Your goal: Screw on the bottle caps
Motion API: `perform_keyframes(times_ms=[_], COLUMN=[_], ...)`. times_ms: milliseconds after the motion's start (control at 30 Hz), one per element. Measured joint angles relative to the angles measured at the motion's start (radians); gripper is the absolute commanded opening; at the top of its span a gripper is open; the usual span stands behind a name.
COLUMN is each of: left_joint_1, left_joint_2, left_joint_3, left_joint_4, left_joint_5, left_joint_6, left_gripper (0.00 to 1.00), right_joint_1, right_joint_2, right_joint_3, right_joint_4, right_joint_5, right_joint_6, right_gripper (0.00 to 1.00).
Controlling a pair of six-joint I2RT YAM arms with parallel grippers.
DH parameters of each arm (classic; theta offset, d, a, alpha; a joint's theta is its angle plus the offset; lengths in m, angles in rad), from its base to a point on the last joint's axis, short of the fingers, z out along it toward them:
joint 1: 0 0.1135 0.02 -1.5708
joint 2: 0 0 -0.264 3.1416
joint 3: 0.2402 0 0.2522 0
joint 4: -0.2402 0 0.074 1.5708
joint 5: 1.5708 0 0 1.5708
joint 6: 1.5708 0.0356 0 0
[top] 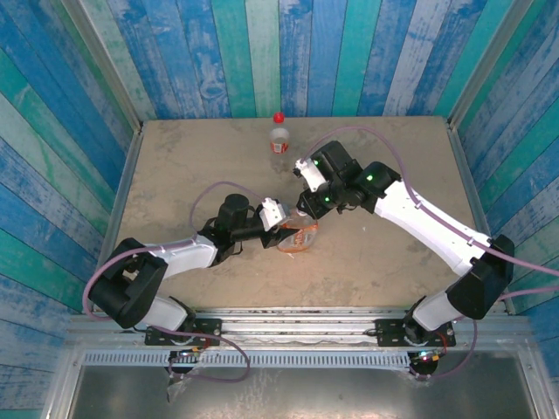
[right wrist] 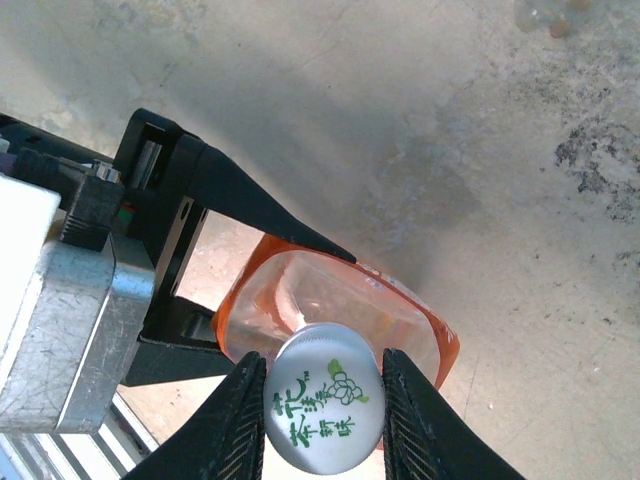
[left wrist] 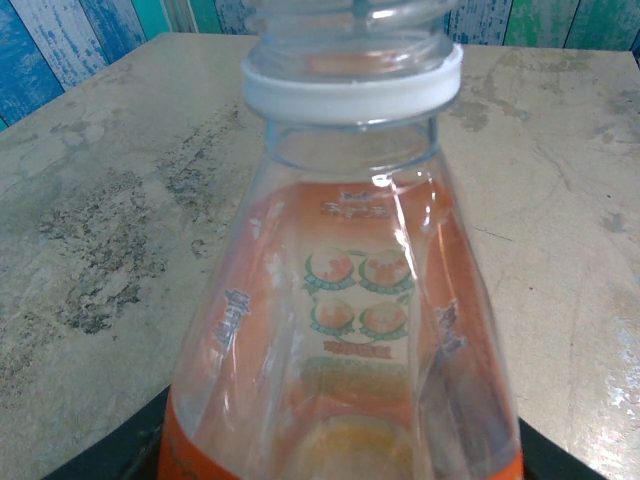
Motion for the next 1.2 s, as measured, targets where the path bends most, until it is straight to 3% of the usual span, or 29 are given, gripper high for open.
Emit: perform_keyframes(times_ms=[467, 1067, 1200], left_joint_1=[0.000, 0.000, 0.000], left_joint_2=[0.000, 0.000, 0.000], left_joint_3=[0.000, 0.001, 0.001], left_joint_4=[-0.002, -0.004, -0.004], left_joint_5=[0.000, -0.002, -0.002], left_joint_6=[0.000, 0.000, 0.000], left_gripper=[0.54, 0.54, 0.54], right_joint_1=[0.000, 0.000, 0.000], right_joint_2=[0.010, 0.011, 0.011], right_joint_3=[0.016, 0.016, 0.016], right_joint_4=[-0.027, -0.026, -0.025], right_joint_5=[-0.055, -0.019, -0.020], right_joint_6=[-0.006, -0.016, -0.016], right_gripper=[0.28, 0.29, 0.35])
